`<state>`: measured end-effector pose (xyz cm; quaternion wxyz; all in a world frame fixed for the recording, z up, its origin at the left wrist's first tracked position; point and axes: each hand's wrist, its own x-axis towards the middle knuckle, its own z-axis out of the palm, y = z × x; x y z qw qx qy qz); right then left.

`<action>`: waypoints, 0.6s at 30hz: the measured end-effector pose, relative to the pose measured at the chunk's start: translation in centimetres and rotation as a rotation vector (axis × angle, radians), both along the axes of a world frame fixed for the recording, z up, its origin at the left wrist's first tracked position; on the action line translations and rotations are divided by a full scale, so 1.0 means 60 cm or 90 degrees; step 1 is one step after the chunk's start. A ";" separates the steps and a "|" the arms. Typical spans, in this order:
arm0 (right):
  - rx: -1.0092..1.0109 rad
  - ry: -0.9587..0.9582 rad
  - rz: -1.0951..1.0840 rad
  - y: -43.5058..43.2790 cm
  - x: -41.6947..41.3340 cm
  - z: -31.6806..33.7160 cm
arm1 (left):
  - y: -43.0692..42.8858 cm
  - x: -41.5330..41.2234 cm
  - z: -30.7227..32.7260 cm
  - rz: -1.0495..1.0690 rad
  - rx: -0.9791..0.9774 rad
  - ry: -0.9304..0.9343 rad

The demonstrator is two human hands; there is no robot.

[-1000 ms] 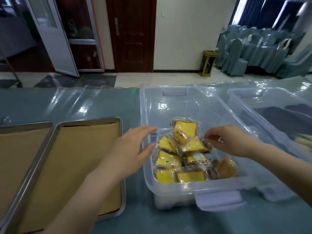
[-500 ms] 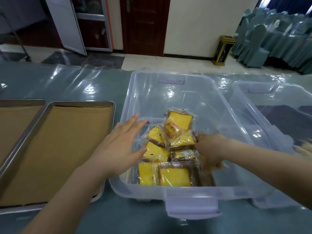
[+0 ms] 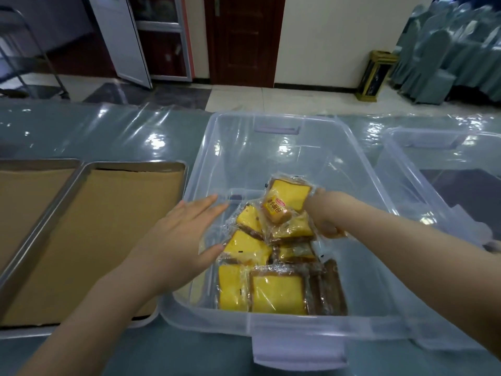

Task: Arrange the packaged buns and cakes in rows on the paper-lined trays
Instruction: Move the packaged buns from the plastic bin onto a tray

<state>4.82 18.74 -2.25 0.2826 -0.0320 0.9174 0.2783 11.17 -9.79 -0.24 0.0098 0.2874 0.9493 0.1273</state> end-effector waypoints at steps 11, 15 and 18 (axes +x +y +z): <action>-0.189 0.174 -0.006 0.041 -0.018 0.028 | 0.204 -0.114 -0.003 -0.048 -0.285 0.024; -0.184 0.181 0.004 0.042 -0.019 0.024 | 0.287 -0.192 -0.081 -0.081 -0.290 -0.060; -0.192 0.173 -0.024 0.046 -0.023 0.022 | 0.296 -0.219 -0.145 -0.028 -0.253 -0.145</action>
